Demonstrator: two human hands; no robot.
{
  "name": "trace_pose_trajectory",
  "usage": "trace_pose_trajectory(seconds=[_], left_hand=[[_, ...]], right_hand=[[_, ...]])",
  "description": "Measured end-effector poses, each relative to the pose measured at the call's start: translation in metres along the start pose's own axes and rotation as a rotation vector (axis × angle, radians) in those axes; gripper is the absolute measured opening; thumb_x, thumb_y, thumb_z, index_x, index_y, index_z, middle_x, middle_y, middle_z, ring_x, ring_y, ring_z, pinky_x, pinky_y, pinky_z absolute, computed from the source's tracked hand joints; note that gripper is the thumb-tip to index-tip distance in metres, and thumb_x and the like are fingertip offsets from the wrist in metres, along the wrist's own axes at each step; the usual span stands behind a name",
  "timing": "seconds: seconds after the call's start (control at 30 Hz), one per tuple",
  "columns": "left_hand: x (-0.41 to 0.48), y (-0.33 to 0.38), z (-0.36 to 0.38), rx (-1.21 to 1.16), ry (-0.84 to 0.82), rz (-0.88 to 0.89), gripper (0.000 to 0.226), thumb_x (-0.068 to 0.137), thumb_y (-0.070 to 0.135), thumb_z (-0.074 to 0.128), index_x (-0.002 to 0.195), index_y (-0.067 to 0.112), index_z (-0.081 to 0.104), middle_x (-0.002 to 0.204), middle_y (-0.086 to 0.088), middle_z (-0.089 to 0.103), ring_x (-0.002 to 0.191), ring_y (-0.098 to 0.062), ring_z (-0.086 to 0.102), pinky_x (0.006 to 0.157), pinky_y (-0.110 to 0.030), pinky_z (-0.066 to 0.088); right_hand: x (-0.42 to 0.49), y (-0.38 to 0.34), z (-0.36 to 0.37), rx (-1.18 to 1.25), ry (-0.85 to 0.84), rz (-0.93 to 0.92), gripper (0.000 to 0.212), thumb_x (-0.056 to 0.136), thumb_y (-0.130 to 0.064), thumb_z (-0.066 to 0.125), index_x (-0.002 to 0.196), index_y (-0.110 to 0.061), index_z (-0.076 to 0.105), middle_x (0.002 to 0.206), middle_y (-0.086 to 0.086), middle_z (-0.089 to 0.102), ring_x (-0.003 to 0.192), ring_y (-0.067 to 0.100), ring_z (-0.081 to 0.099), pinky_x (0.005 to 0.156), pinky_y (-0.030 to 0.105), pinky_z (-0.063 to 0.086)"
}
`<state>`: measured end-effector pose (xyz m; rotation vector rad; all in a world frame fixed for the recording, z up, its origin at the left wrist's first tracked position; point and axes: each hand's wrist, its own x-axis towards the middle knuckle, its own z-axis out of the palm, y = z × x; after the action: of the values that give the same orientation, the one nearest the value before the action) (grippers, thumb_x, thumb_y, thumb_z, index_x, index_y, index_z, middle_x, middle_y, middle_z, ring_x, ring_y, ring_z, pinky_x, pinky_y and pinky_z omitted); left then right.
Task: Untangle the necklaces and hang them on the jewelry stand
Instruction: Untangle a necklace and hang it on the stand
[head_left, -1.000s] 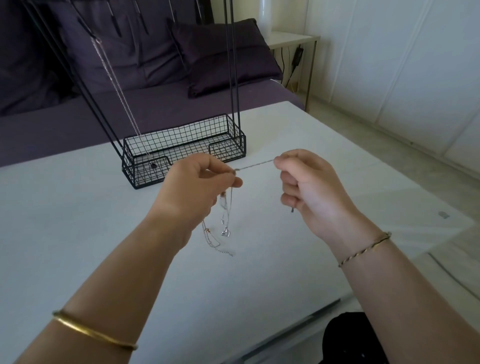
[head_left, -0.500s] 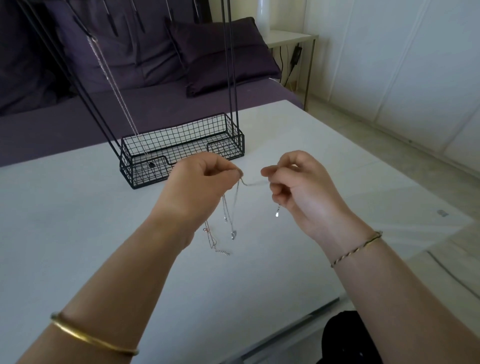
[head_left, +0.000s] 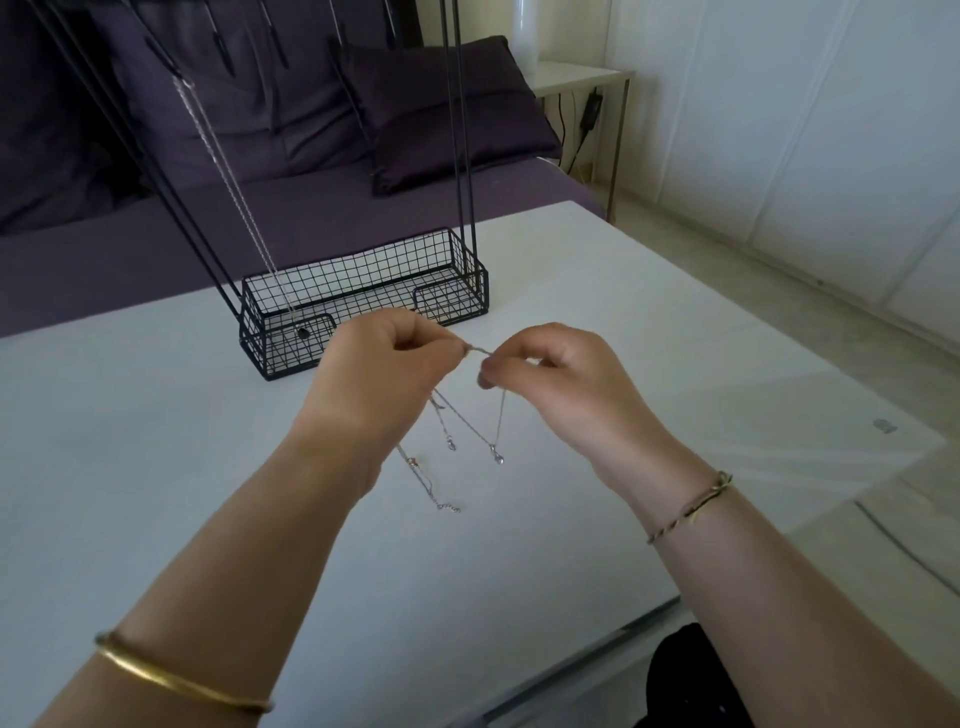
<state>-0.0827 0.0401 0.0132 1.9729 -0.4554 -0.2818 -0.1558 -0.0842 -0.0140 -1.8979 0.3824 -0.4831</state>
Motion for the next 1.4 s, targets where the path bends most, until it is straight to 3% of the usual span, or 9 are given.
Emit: trace_pose_trajectory(seconds=[0.17, 0.37, 0.47, 0.53, 0.7, 0.9, 1.07, 1.23, 1.4], left_hand=[[-0.001, -0.003, -0.005, 0.049, -0.018, -0.028, 0.009, 0.085, 0.017, 0.068, 0.077, 0.015, 0.069, 0.061, 0.006, 0.058, 0.034, 0.001, 0.038, 0.037, -0.012, 0.032], [-0.005, 0.004, -0.001, 0.036, -0.069, -0.037, 0.01, 0.087, 0.018, 0.065, 0.079, 0.016, 0.07, 0.069, 0.003, 0.07, 0.038, 0.002, 0.041, 0.051, -0.021, 0.032], [-0.006, 0.006, 0.002, 0.014, -0.056, -0.057, 0.01, 0.088, 0.017, 0.062, 0.08, 0.015, 0.068, 0.068, 0.003, 0.071, 0.042, -0.003, 0.038, 0.05, -0.022, 0.032], [-0.005, 0.006, 0.005, 0.025, -0.045, -0.062, 0.011, 0.089, 0.017, 0.06, 0.08, 0.016, 0.066, 0.06, 0.005, 0.066, 0.042, -0.004, 0.039, 0.048, -0.021, 0.033], [-0.003, 0.006, 0.007, -0.008, -0.045, -0.116, 0.017, 0.089, 0.016, 0.057, 0.075, 0.016, 0.066, 0.061, 0.001, 0.048, 0.049, -0.012, 0.034, 0.047, -0.023, 0.028], [-0.002, 0.01, 0.003, -0.302, -0.131, -0.288, 0.026, 0.089, 0.011, 0.049, 0.063, 0.015, 0.048, 0.06, 0.0, 0.047, 0.036, -0.008, 0.023, 0.036, -0.018, 0.017], [0.0, 0.008, 0.001, -0.589, -0.13, -0.389, 0.02, 0.089, 0.007, 0.047, 0.069, 0.012, 0.047, 0.073, -0.001, 0.054, 0.039, -0.006, 0.025, 0.032, -0.014, 0.02], [0.0, 0.007, 0.003, -0.766, -0.184, -0.436, 0.017, 0.09, 0.008, 0.044, 0.074, 0.012, 0.047, 0.057, 0.002, 0.048, 0.039, -0.005, 0.026, 0.033, -0.014, 0.019], [0.001, 0.006, 0.009, -1.024, -0.249, -0.493, 0.021, 0.095, 0.023, 0.05, 0.076, 0.016, 0.056, 0.061, 0.007, 0.042, 0.038, -0.004, 0.023, 0.034, -0.012, 0.017]], right_hand=[[0.003, 0.002, -0.01, 0.135, 0.109, 0.159, 0.02, 0.077, -0.014, 0.059, 0.057, -0.015, 0.059, 0.071, 0.003, 0.054, 0.065, 0.011, 0.043, 0.061, 0.028, 0.031], [0.009, 0.008, -0.007, 0.478, 0.132, 0.429, 0.032, 0.084, -0.015, 0.049, 0.052, -0.016, 0.044, 0.064, -0.002, 0.065, 0.068, 0.013, 0.061, 0.079, 0.033, 0.042], [0.008, 0.009, -0.005, 0.704, 0.118, 0.487, 0.033, 0.085, -0.014, 0.046, 0.053, -0.014, 0.04, 0.053, -0.001, 0.056, 0.06, 0.018, 0.059, 0.075, 0.031, 0.048], [0.008, 0.009, -0.004, 0.814, 0.112, 0.506, 0.031, 0.086, -0.014, 0.044, 0.055, -0.013, 0.039, 0.047, 0.0, 0.043, 0.049, 0.017, 0.048, 0.069, 0.031, 0.05], [0.007, 0.006, -0.006, 0.862, 0.051, 0.548, 0.028, 0.082, -0.016, 0.046, 0.055, -0.016, 0.038, 0.046, -0.004, 0.019, 0.045, 0.014, 0.017, 0.053, 0.026, 0.038], [0.005, 0.008, -0.008, 0.707, -0.025, 0.514, 0.033, 0.085, -0.019, 0.055, 0.055, -0.017, 0.041, 0.041, -0.005, 0.02, 0.035, 0.012, 0.014, 0.048, 0.025, 0.027], [0.003, 0.012, -0.009, 0.576, -0.02, 0.554, 0.033, 0.085, -0.017, 0.056, 0.055, -0.015, 0.043, 0.044, -0.001, 0.031, 0.031, 0.011, 0.016, 0.055, 0.026, 0.036], [0.004, 0.015, -0.007, 0.742, 0.081, 0.592, 0.032, 0.09, -0.016, 0.054, 0.059, -0.01, 0.048, 0.044, 0.002, 0.045, 0.026, 0.01, 0.02, 0.06, 0.027, 0.047], [0.0, 0.012, 0.005, 1.071, 0.074, 0.602, 0.031, 0.095, -0.014, 0.049, 0.065, -0.006, 0.05, 0.049, 0.004, 0.05, 0.024, 0.007, 0.02, 0.059, 0.025, 0.05]])
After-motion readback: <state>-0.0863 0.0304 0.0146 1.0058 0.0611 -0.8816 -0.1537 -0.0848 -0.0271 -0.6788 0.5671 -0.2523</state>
